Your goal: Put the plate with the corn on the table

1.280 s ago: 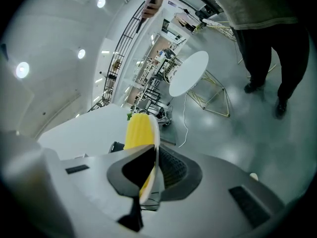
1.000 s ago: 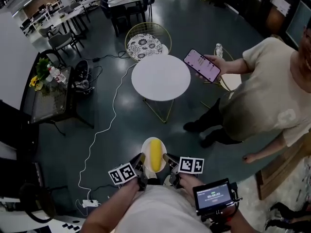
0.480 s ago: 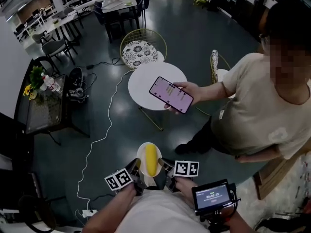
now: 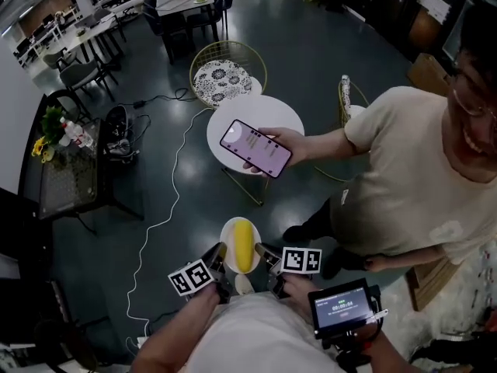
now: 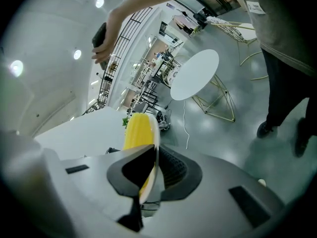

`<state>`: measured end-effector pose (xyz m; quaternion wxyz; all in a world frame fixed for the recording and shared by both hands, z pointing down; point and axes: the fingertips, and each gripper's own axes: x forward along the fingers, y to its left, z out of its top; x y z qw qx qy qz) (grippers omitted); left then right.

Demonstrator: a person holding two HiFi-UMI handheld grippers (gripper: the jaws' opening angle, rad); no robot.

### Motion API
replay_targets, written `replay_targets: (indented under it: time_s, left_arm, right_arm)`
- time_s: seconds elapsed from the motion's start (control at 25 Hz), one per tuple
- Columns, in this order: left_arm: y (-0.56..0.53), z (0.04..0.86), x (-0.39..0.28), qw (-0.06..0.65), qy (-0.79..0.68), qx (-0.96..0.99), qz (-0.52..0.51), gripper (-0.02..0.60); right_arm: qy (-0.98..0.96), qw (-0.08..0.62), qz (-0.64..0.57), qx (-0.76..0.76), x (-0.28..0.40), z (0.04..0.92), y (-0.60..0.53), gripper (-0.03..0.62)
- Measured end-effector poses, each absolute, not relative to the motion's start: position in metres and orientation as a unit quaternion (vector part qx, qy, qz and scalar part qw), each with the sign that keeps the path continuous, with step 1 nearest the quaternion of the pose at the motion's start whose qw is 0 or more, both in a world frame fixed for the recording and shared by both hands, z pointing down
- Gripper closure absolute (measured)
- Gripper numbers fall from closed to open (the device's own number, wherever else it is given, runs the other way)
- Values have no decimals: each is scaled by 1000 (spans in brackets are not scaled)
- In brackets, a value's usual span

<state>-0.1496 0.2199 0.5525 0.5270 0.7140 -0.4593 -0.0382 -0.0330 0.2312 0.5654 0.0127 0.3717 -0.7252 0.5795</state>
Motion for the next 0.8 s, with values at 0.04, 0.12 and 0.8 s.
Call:
replay_targets:
  time_s: [0.04,0.12,0.8]
  left_arm:
    - [214,551,-152,526,-457,716,-41,549]
    - [204,549,-158,525,-454,719,-44,549]
    - [158,560,-183,553,-439,705,-65,549]
  right_arm:
    - [-726,11,577,374,-35,564,226,562]
    - [-726,8,574,378,-42,563,216,562]
    - [-719,15,576,389,-68,563,167,562]
